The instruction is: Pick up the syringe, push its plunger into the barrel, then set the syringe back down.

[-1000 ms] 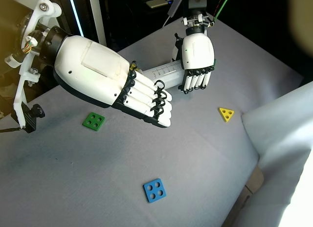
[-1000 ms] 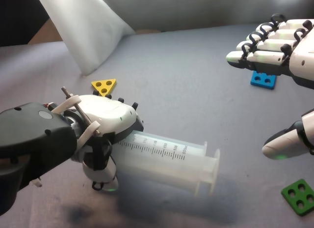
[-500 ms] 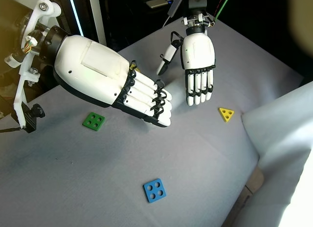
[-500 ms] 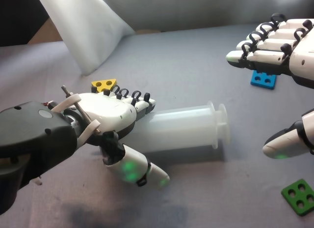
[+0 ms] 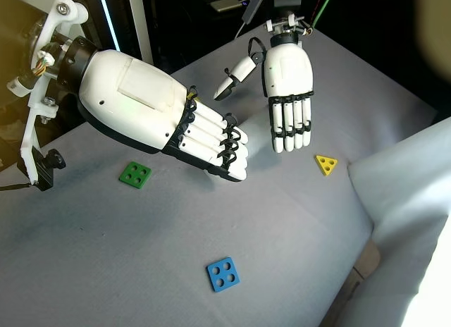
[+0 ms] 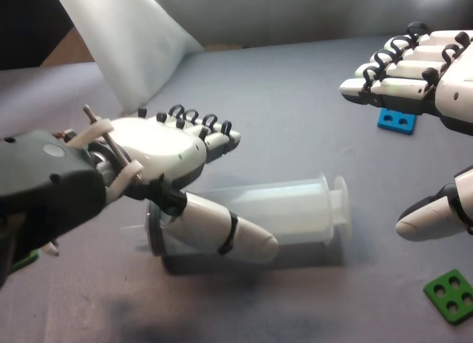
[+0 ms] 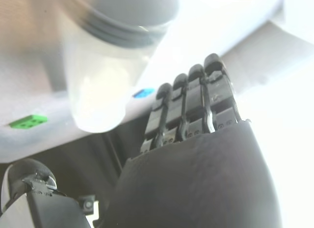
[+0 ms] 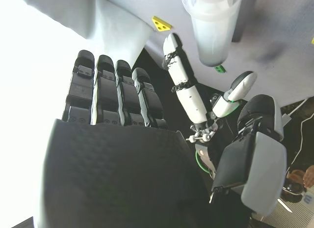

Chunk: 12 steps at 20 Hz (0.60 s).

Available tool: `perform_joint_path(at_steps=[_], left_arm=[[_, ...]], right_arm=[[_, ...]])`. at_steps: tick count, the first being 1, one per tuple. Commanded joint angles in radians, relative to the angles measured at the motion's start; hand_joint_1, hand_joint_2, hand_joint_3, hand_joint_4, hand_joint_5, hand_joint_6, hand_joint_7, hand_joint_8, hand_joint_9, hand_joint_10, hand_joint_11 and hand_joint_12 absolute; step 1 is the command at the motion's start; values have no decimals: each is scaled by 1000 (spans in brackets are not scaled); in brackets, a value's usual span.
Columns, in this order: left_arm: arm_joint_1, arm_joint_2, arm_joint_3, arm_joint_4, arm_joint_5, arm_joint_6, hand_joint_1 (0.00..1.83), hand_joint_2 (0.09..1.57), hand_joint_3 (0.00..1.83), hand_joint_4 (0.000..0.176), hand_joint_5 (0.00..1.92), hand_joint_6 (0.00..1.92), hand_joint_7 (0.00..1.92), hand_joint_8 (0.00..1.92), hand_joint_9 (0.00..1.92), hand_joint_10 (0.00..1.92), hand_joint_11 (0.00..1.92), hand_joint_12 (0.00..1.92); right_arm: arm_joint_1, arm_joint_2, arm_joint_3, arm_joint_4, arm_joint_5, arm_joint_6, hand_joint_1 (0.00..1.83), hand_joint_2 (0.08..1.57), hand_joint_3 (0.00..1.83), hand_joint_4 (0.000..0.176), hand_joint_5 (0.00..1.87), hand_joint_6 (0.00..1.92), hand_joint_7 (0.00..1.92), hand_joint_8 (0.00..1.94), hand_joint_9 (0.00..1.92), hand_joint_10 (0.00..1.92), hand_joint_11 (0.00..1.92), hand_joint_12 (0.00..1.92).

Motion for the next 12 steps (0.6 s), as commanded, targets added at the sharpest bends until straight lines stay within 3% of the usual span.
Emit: perform_joint_path(at_steps=[1, 12], left_arm=[[-25, 12, 1, 41, 12, 3, 72, 741, 1, 0, 0, 0, 0, 0, 0, 0, 0, 6], [-157, 177, -5, 181, 313, 26, 23, 721, 0, 0, 0, 0, 0, 0, 0, 0, 0, 0]], right_arm=[[8, -1, -2, -9, 5, 2, 301, 815, 0, 0, 0, 0, 0, 0, 0, 0, 0, 0], [42, 7, 3, -40, 57, -8, 308, 819, 0, 0, 0, 0, 0, 0, 0, 0, 0, 0]])
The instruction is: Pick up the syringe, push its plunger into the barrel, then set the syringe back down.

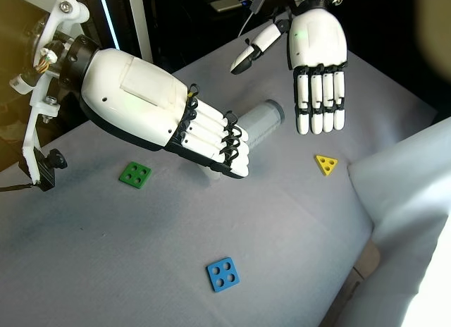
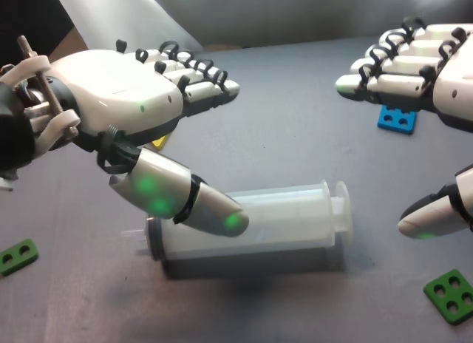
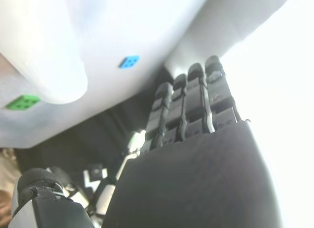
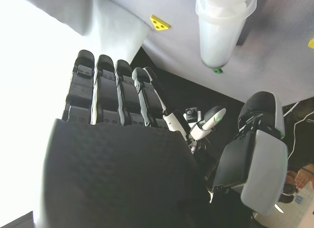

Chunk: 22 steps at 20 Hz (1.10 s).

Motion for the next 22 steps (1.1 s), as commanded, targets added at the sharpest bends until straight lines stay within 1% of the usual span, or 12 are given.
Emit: perform_joint_path(at_steps=[1, 4, 9, 10, 11, 12, 13, 14, 15, 16, 17, 22], left_arm=[[-30, 14, 0, 23, 24, -3, 19, 718, 0, 0, 0, 0, 0, 0, 0, 0, 0, 0], [-74, 42, 9, 60, 132, -3, 15, 723, 0, 0, 0, 0, 0, 0, 0, 0, 0, 0], [-119, 52, 28, 80, 211, -4, 22, 868, 6, 0, 103, 6, 113, 6, 92, 7, 80, 37], [-128, 53, 33, 80, 232, -4, 50, 934, 7, 0, 183, 9, 201, 10, 178, 12, 143, 64], [-136, 56, 40, 85, 264, -4, 73, 1147, 16, 0, 507, 19, 635, 30, 618, 47, 418, 248], [-137, 58, 41, 91, 266, -4, 73, 1147, 16, 0, 507, 19, 635, 30, 618, 47, 418, 248], [-138, 60, 41, 91, 268, -4, 60, 1317, 21, 0, 687, 151, 711, 364, 646, 490, 451, 763], [-141, 61, 40, 89, 273, -4, 16, 1418, 18, 0, 599, 693, 567, 1042, 507, 1086, 300, 1314], [-146, 61, 39, 89, 286, -4, 123, 1506, 24, 0, 421, 1574, 402, 1745, 363, 1754, 252, 1800], [-151, 61, 37, 88, 304, -4, 236, 1558, 23, 0, 424, 1852, 466, 1886, 473, 1888, 444, 1897], [-152, 61, 31, 118, 293, 1, 383, 1562, 10, 0, 496, 1907, 534, 1914, 555, 1914, 610, 1916], [-163, 58, 40, 62, 393, 53, 431, 1564, 1, 0, 694, 1921, 791, 1921, 796, 1921, 882, 1921]], right_arm=[[20, 5, 1, -6, 39, -1, 297, 819, 0, 0, 0, 0, 0, 0, 0, 0, 0, 0], [34, 23, 16, -6, 175, -6, 275, 823, 1, 0, 0, 0, 0, 0, 0, 0, 0, 0], [40, 51, 77, 339, 422, -333, 204, 853, 13, 0, 0, 0, 0, 0, 0, 0, 0, 0], [40, 53, 89, 343, 442, -337, 168, 889, 26, 0, 0, 0, 0, 0, 0, 0, 0, 0], [38, 53, 92, 343, 446, -364, 8, 1135, 18, 0, 96, 7, 70, 5, 26, 3, 2, 0], [36, 53, 92, 344, 451, -381, 8, 1135, 18, 0, 96, 7, 70, 5, 26, 3, 2, 0], [36, 53, 93, 345, 460, -399, 1, 1255, 6, 0, 332, 37, 319, 17, 223, 36, 119, 92], [35, 53, 95, 369, 481, -467, 0, 1337, 0, 0, 470, 31, 470, 34, 374, 35, 23, 671], [35, 49, 104, 394, 508, -527, 0, 1416, 13, 0, 518, 681, 586, 499, 449, 707, 77, 1360], [35, 39, 123, 397, 550, -531, 70, 1452, 8, 0, 580, 1357, 606, 1372, 494, 1515, 243, 1792], [36, 27, 137, 400, 576, -532, 207, 1467, 2, 0, 577, 1687, 585, 1811, 565, 1840, 449, 1895], [37, -9, 159, 408, 617, -557, 361, 1552, 0, 0, 775, 1921, 801, 1941, 765, 1921, 756, 1921]])
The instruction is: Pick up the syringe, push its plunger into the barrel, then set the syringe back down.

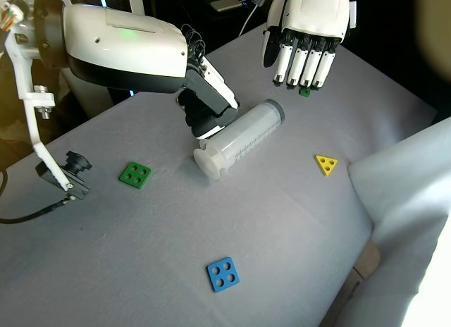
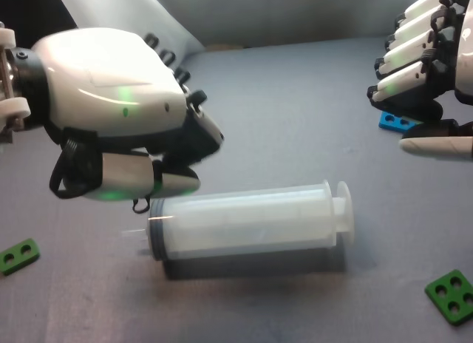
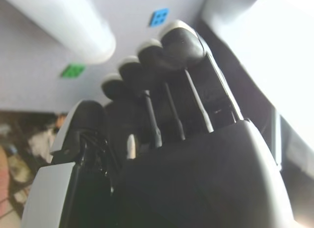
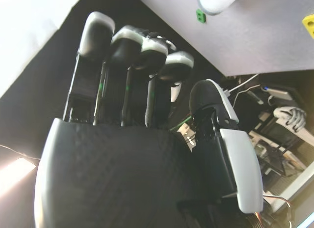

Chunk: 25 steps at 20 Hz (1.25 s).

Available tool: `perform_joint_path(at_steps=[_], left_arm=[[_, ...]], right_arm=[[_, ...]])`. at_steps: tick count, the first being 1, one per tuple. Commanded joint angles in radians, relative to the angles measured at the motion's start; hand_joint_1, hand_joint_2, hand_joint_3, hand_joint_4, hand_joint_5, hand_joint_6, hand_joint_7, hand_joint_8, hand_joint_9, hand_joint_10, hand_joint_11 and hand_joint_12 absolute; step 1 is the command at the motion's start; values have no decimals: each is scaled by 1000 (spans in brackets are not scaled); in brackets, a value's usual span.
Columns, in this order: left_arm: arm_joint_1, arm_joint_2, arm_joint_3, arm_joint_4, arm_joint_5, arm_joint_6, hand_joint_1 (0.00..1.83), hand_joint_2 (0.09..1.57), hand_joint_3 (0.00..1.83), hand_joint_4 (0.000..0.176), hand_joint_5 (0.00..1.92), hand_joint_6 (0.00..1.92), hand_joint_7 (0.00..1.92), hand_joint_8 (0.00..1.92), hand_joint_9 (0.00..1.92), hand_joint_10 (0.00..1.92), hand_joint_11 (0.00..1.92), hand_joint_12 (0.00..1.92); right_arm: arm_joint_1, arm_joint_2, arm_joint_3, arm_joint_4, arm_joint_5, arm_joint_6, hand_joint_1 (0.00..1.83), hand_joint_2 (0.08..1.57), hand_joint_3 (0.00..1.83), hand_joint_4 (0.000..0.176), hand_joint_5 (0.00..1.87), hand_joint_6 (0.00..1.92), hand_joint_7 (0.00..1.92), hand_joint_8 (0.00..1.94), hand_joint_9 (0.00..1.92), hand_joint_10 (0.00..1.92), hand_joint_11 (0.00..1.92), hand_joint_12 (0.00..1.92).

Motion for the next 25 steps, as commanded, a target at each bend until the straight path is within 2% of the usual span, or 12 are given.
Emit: perform_joint_path(at_steps=[1, 3, 6, 7, 9, 11, 12, 14, 16, 19, 22, 25], left_arm=[[-25, 1, -6, -57, -30, 31, 421, 1565, 2, 0, 684, 1921, 778, 1921, 781, 1921, 868, 1921], [-34, 4, -2, -62, -29, 53, 456, 1551, 0, 0, 667, 1921, 760, 1921, 745, 1921, 830, 1921], [-27, -2, 13, -75, -8, 51, 474, 1549, 0, 0, 640, 1921, 718, 1921, 679, 1921, 770, 1921], [-22, -4, 12, -80, 3, 51, 529, 1536, 0, 0, 667, 1921, 736, 1921, 674, 1921, 756, 1921], [-21, -4, 5, -82, 13, 49, 610, 1520, 0, 0, 711, 1921, 780, 1921, 706, 1921, 787, 1921], [-23, -2, -3, -107, 8, 50, 612, 1517, 0, 0, 773, 1921, 836, 1921, 748, 1921, 803, 1921], [-24, 1, -8, -117, 8, 50, 600, 1520, 0, 0, 778, 1921, 858, 1921, 773, 1921, 817, 1921], [-23, 4, -10, -134, 23, 50, 598, 1521, 0, 0, 779, 1921, 862, 1921, 778, 1921, 820, 1921], [-23, 8, -14, -148, 30, 50, 607, 1514, 0, 0, 767, 1921, 855, 1921, 798, 1921, 834, 1921], [-23, 13, -30, -160, 4, 52, 513, 1516, 4, 0, 732, 1921, 820, 1921, 778, 1921, 843, 1921], [-23, 13, -28, -166, 3, 52, 474, 1515, 0, 0, 765, 1921, 868, 1921, 796, 1921, 832, 1921], [-22, 10, -28, -170, -7, 52, 554, 1521, 0, 0, 646, 1921, 747, 1921, 716, 1921, 794, 1921]], right_arm=[[9, 1, -10, 66, 56, -2, 378, 1554, 0, 0, 784, 1921, 811, 1941, 763, 1921, 738, 1921], [9, 6, -30, 87, 30, -2, 400, 1552, 0, 0, 768, 1921, 810, 1941, 748, 1921, 694, 1921], [10, 11, -48, 87, 23, -2, 316, 1557, 4, 0, 724, 1921, 785, 1941, 700, 1921, 631, 1921], [11, 11, -49, 87, 23, -2, 405, 1545, 0, 0, 746, 1921, 819, 1941, 731, 1921, 721, 1921], [11, 11, -49, 87, 23, -2, 415, 1549, 0, 0, 787, 1921, 855, 1941, 756, 1921, 782, 1921], [11, 11, -49, 87, 22, -2, 462, 1549, 0, 0, 822, 1921, 908, 1941, 814, 1921, 795, 1921], [11, 11, -49, 87, 22, -3, 580, 1520, 0, 0, 845, 1921, 929, 1941, 843, 1921, 805, 1921], [11, 11, -49, 87, 22, -3, 618, 1508, 0, 0, 854, 1921, 934, 1941, 850, 1921, 808, 1921], [11, 11, -49, 87, 22, -3, 573, 1497, 0, 0, 909, 1921, 987, 1941, 885, 1921, 791, 1921], [11, 11, -49, 87, 20, -4, 375, 1569, 10, 0, 811, 1921, 885, 1941, 744, 1921, 675, 1921], [11, 11, -49, 87, 20, -4, 379, 1571, 49, 0, 804, 1921, 866, 1941, 731, 1921, 640, 1921], [11, 12, -49, 87, 20, -5, 357, 1571, 71, 0, 825, 1921, 893, 1941, 752, 1921, 640, 1921]])
